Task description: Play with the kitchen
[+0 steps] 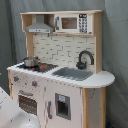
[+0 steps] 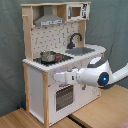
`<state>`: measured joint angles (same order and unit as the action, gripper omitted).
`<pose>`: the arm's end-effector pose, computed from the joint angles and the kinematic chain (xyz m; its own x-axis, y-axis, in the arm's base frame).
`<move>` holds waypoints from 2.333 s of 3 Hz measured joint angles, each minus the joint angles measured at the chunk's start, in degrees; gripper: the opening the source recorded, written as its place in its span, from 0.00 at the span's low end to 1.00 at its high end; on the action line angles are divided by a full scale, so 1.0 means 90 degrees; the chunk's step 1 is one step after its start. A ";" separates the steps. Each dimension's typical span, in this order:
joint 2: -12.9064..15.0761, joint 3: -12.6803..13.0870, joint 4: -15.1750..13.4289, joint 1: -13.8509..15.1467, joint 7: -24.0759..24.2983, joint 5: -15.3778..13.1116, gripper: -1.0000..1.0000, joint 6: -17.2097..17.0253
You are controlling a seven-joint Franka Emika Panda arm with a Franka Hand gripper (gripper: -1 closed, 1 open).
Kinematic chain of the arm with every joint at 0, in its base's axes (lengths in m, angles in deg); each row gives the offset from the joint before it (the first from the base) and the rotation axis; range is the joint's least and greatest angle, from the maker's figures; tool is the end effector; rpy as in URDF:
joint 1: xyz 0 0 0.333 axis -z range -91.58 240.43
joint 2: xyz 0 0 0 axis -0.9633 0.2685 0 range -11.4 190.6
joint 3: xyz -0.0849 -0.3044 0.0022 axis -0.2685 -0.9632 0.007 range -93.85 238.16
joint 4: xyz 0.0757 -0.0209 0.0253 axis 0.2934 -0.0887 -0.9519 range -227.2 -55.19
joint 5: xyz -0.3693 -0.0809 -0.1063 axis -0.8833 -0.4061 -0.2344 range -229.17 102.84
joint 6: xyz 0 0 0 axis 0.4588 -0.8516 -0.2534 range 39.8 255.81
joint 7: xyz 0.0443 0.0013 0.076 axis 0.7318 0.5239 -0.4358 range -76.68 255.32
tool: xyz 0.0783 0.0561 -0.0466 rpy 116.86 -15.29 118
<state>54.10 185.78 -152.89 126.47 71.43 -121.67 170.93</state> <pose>0.2333 0.6176 0.4300 -0.1195 0.7868 -0.6056 0.1683 0.6171 0.7686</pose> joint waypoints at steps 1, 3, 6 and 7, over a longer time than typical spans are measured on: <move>0.0128 -0.0084 -0.0398 -0.0129 -0.0028 -0.0349 1.00 0.0309; 0.0134 -0.0543 -0.1314 -0.0495 -0.0109 -0.0980 1.00 0.0122; 0.0134 -0.1083 -0.2190 -0.1049 0.1331 -0.1600 1.00 -0.0382; 0.0134 -0.1089 -0.2412 -0.1063 0.1906 -0.1876 1.00 -0.0468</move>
<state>55.31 175.98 -174.60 116.91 88.58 -138.56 166.72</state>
